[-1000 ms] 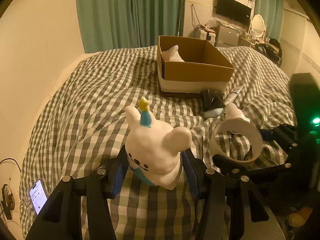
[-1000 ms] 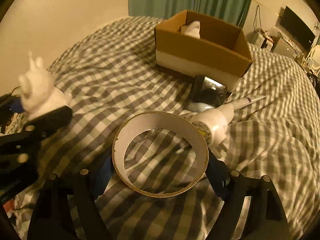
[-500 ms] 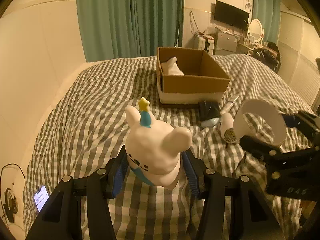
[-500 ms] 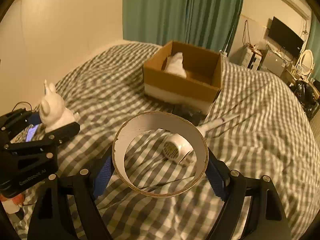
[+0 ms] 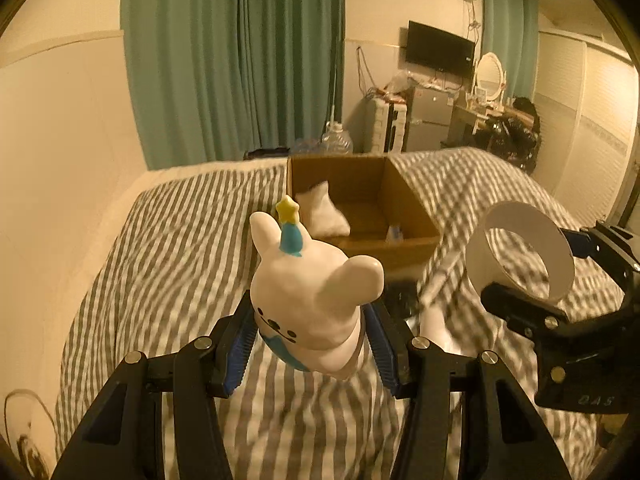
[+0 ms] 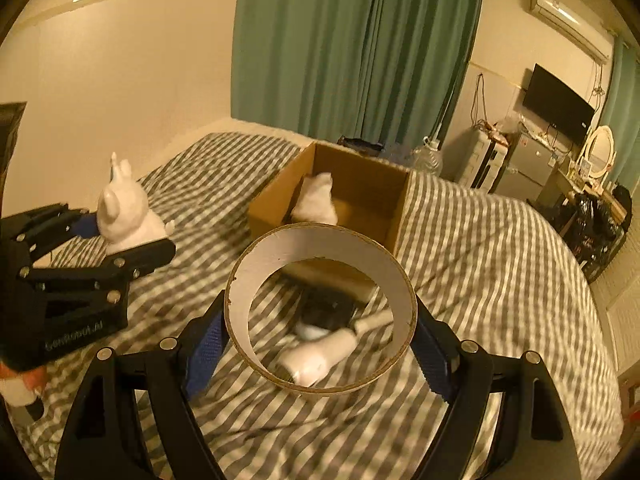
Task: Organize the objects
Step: 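Lower figurine and ring roll into the box and open both tools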
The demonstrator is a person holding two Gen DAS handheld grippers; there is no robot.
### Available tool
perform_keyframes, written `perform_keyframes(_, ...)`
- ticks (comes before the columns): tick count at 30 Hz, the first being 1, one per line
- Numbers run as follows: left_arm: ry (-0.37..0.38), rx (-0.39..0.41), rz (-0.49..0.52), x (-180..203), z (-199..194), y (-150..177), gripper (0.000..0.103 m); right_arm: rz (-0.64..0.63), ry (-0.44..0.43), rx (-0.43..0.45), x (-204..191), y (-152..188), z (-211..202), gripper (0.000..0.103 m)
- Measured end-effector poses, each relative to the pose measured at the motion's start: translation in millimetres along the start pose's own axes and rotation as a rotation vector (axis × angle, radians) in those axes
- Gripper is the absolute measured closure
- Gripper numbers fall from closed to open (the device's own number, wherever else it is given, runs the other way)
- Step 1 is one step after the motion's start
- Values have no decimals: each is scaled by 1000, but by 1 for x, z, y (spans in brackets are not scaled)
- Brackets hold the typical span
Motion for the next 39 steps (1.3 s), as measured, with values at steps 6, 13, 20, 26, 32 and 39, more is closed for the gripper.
perform_keyframes(6, 28, 25, 28, -10, 27, -51, 49, 4, 10, 32, 21, -43, 10, 21)
perform_keyframes(13, 64, 59, 66, -26, 68, -107, 49, -7, 31, 37, 41, -98, 44, 21)
perform_keyframes(20, 70, 34, 116, -31, 127, -142, 49, 3, 26, 17, 58, -136, 97, 21)
perform_keyframes(26, 109, 0, 165, -22, 177, -143, 49, 28, 1, -22, 73, -152, 156, 21)
perform_keyframes(32, 146, -20, 209, -17, 220, -136, 49, 62, 3, -67, 89, -157, 216, 21)
perform_keyframes(39, 241, -55, 209, -12, 248, -126, 49, 137, -50, -112, 100, -150, 259, 21)
Point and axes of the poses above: each gripper's, at about its wrist camera, not at the fingertips, and z roughly the way its jaws point, x to its right, y to its underside, the point moved 2 cm from there along z, roughly the way its jaws point, and after that the axes turned 7 degrees about z, right-handed, at the moved point
